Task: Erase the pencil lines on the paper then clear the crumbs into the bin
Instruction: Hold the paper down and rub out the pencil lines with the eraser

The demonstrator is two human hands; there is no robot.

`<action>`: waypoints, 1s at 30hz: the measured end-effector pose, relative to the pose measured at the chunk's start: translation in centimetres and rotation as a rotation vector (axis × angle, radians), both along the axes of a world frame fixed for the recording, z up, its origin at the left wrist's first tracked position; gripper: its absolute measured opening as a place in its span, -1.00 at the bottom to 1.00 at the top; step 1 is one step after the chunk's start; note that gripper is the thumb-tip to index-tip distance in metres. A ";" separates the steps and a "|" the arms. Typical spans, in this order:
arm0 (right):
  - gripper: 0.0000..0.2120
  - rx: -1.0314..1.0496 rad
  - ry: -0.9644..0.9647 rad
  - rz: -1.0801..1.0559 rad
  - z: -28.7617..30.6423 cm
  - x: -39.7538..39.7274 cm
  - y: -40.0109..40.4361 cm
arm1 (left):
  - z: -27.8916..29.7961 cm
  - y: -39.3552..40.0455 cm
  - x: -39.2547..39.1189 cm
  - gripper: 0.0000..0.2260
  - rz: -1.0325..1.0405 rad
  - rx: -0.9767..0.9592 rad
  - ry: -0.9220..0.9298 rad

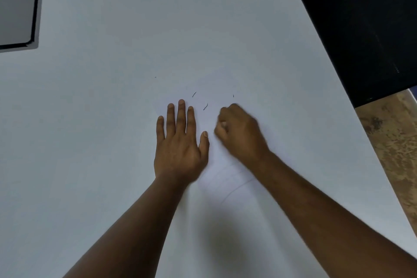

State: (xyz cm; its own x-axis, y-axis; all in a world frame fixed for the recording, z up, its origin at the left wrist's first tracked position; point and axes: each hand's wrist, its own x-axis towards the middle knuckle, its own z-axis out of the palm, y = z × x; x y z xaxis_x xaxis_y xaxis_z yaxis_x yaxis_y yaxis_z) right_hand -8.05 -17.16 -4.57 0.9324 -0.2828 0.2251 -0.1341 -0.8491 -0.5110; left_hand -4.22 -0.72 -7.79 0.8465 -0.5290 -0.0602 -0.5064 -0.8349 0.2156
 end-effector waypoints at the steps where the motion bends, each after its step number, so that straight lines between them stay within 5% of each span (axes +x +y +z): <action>1: -0.86 -0.028 -0.024 -0.070 0.0 0.1 -1.7 | 0.1 -0.1 0.0 -0.37 -0.001 0.002 0.008; 3: -0.87 -0.035 -0.058 -0.148 0.1 0.0 -4.1 | 0.2 -0.1 0.1 -0.36 -0.001 0.008 0.018; 8: -0.85 -0.080 -0.022 0.118 -0.1 -1.2 -2.8 | 0.2 -0.1 0.1 -0.36 0.003 -0.001 0.003; 12: -0.84 -0.068 -0.098 -0.087 0.0 -0.1 -5.7 | 0.3 -0.1 0.0 -0.36 -0.001 -0.005 0.009; 16: -0.82 -0.097 -0.075 0.166 -0.3 -1.3 -2.3 | 0.3 -0.1 0.1 -0.36 0.004 -0.004 -0.001; 21: -0.87 -0.086 -0.106 -0.083 -0.1 1.0 -5.0 | 0.3 -0.2 0.0 -0.35 0.000 -0.008 0.010; 26: -0.88 -0.071 -0.030 0.282 -0.7 1.0 0.2 | 0.3 -0.1 -0.1 -0.34 0.004 -0.023 -0.006; 30: -0.85 -0.071 -0.090 -0.014 -0.2 3.9 -3.7 | 0.5 -0.5 0.2 -0.34 -0.002 -0.014 0.005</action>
